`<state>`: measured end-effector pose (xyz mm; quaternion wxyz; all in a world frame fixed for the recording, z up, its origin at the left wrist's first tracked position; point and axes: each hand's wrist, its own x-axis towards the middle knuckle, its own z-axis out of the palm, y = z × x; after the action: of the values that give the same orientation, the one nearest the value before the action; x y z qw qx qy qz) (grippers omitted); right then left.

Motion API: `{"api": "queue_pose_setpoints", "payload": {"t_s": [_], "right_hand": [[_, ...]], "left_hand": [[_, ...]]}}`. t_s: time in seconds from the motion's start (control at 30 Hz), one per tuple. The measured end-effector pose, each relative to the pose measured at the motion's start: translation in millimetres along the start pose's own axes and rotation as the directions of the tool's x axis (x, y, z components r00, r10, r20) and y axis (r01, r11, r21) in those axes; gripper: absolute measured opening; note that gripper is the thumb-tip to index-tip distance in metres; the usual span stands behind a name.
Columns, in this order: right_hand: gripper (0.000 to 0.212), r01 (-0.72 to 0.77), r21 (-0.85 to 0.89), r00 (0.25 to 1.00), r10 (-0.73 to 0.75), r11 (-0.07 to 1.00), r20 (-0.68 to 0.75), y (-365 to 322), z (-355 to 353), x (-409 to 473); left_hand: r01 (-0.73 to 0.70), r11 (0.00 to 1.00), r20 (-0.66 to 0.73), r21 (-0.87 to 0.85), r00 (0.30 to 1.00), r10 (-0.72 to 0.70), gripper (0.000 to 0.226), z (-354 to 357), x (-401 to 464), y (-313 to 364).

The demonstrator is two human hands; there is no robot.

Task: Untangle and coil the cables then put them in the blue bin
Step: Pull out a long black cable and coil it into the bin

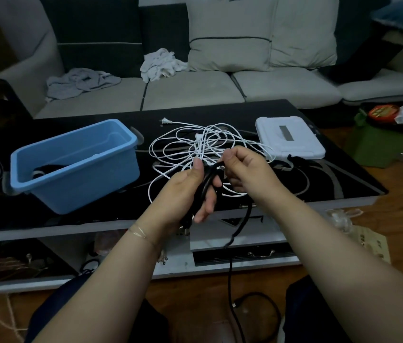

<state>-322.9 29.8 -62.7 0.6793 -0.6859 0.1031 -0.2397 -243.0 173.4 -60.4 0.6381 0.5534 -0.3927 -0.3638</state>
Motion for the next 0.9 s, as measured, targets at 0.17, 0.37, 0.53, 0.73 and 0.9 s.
{"api": "queue_pose_setpoints", "payload": {"t_s": [0.17, 0.37, 0.53, 0.73, 0.9], "right_hand": [[0.033, 0.000, 0.075, 0.998, 0.005, 0.997, -0.055, 9.8, 17.1, -3.8], [0.027, 0.015, 0.022, 0.998, -0.014, 1.000, -0.067, 19.1, 31.1, -8.8], [0.028, 0.070, -0.297, 0.994, -0.090, 0.952, -0.055, 30.5, 40.6, -10.5], [0.034, 0.028, -0.279, 0.996, -0.004, 0.960, 0.088, 38.0, 46.3, -10.4], [0.045, -0.053, -0.383, 0.965, 0.146, 0.922, 0.220, 38.6, 58.1, -20.2]], "left_hand": [[0.021, 0.993, -0.136, -0.112, 0.990, -0.037, 0.045, -1.2, 1.9, 3.5], [-0.014, 0.918, -0.189, -0.395, 0.980, -0.067, 0.043, -9.8, 3.5, 13.9], [-0.032, 0.799, -0.176, -0.600, 0.980, -0.093, 0.042, -17.0, 5.7, 15.2], [-0.076, 0.719, -0.228, -0.691, 0.967, -0.117, 0.041, -20.4, 6.8, 14.5], [-0.213, 0.797, -0.434, -0.565, 0.898, -0.068, 0.045, -18.1, 11.2, 15.6]]}}
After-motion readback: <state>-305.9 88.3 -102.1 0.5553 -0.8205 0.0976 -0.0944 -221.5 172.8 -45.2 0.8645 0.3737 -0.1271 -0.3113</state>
